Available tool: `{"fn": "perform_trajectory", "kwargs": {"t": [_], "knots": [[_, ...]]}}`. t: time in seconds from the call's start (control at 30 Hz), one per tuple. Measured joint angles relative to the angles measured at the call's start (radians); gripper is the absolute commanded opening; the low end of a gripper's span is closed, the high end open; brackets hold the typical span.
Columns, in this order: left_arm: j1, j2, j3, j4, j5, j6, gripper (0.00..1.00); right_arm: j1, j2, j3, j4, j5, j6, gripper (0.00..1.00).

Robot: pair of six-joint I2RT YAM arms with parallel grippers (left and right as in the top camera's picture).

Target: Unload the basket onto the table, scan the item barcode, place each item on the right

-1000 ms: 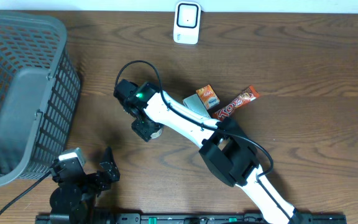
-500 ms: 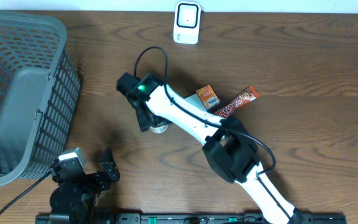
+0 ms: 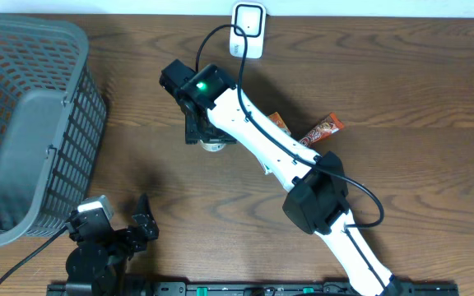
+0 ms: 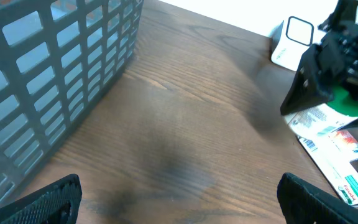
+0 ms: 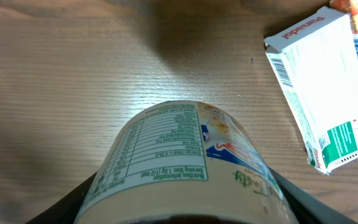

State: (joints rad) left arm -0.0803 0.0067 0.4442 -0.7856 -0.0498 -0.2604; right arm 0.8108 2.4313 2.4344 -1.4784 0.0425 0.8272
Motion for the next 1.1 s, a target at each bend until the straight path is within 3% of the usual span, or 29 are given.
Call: {"fn": "perform_trajectory", "kwargs": {"t": [0.5, 0.8, 1.1], "knots": [[0.0, 0.0, 0.0, 0.0, 0.0, 0.0, 0.98, -0.002, 0.0, 0.047, -0.013, -0.001, -0.016, 0.57], [0.0, 0.0, 0.0, 0.0, 0.0, 0.0, 0.98, -0.033, 0.0, 0.071, 0.056, 0.01, -0.102, 0.48], [0.0, 0.0, 0.0, 0.0, 0.0, 0.0, 0.98, -0.124, 0.0, 0.142, 0.165, 0.081, -0.204, 0.5]]}}
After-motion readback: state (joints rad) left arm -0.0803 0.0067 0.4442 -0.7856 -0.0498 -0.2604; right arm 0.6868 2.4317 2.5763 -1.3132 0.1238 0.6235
